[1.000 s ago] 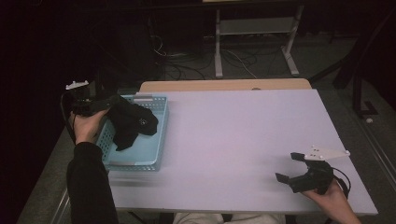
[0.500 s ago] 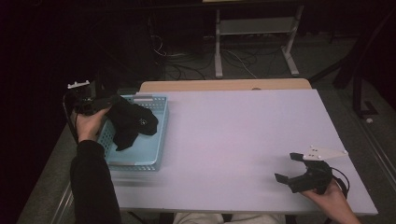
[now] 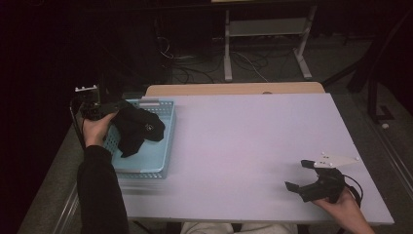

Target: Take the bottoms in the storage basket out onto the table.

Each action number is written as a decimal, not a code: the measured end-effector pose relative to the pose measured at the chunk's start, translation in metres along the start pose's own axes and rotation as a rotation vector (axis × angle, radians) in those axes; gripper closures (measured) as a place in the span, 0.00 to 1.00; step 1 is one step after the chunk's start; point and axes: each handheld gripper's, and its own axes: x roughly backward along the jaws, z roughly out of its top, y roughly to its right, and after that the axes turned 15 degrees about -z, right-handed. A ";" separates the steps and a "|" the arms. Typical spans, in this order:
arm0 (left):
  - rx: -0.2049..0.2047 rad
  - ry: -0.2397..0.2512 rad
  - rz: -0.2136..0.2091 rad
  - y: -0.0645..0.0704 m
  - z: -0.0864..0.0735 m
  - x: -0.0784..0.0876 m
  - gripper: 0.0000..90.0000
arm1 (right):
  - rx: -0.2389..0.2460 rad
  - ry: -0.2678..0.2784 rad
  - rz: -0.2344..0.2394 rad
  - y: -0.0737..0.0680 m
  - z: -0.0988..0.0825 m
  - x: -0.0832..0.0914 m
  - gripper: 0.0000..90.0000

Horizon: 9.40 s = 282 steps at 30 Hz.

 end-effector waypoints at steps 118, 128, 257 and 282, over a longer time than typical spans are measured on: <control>-0.165 -0.091 -0.310 0.159 0.075 0.073 0.85 | -0.023 0.033 -0.001 0.003 0.005 0.001 0.00; -0.203 -0.080 -0.356 0.179 0.082 0.079 0.85 | -0.024 0.036 -0.003 0.004 0.005 0.002 0.00; -0.337 -0.377 -0.770 0.320 -0.044 -0.166 0.84 | -0.032 0.056 -0.003 0.007 0.002 0.010 0.00; -0.364 -0.512 -0.803 0.325 -0.077 -0.185 0.66 | -0.028 0.050 0.000 0.007 0.002 0.009 0.00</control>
